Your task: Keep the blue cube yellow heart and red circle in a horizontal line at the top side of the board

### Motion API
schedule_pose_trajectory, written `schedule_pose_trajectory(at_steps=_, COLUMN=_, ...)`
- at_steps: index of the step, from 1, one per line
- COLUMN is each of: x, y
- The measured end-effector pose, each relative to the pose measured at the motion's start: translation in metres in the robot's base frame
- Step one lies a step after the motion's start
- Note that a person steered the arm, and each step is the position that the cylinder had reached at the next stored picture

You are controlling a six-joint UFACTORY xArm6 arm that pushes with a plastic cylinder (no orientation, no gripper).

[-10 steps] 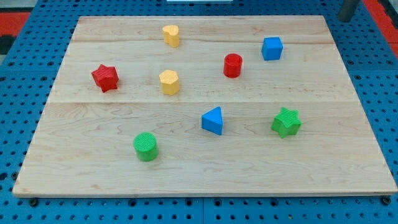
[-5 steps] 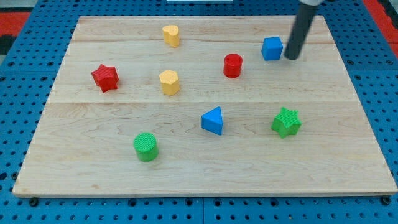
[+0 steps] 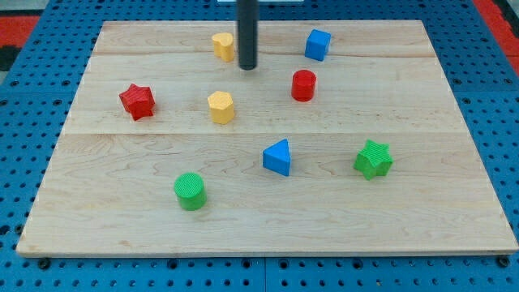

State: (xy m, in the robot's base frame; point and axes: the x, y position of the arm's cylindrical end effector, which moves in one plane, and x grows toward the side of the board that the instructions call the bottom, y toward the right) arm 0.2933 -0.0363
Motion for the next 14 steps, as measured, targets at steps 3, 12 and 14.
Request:
schedule_pose_trajectory(at_steps=3, x=-0.016, y=-0.117)
schedule_pose_trajectory(at_steps=12, x=0.005, y=0.128)
schedule_pose_trajectory(at_steps=14, x=0.059, y=0.108)
